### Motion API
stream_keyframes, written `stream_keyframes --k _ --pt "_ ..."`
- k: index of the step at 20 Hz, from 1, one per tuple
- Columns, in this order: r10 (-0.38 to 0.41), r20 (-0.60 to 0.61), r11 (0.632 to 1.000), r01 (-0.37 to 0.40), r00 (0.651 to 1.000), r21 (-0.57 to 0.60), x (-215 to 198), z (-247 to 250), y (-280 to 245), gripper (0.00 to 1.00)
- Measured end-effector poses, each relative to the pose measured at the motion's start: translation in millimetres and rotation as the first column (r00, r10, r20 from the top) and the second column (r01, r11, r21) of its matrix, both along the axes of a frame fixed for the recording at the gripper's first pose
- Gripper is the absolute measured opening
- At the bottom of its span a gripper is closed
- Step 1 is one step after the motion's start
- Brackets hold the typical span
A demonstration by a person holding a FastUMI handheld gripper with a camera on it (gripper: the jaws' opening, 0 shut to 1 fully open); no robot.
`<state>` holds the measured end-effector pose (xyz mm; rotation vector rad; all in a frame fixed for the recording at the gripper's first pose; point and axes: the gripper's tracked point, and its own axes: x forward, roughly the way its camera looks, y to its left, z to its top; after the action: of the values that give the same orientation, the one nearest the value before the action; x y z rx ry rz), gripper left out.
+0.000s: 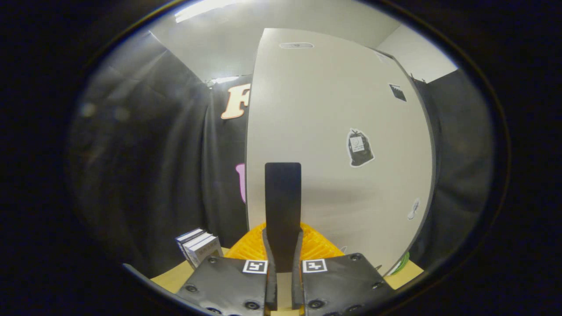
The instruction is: Open the shoe cabinet door, grab the shoes and put them into the shoe cabinet, then close the shoe cabinet door.
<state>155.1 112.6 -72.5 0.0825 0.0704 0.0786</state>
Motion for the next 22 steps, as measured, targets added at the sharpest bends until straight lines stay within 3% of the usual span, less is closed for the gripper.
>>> stream_keyframes --k 6,11,22 --pt "0.053 -0.017 0.999 -0.053 0.998 0.0 -54.0 5.6 -27.2 0.14" --pt "0.05 -0.03 0.999 -0.051 0.998 -0.013 -93.4 9.6 -63.2 0.14" --pt "-0.08 -0.041 0.993 0.076 0.996 -0.092 -161.0 13.1 -185.5 0.13"
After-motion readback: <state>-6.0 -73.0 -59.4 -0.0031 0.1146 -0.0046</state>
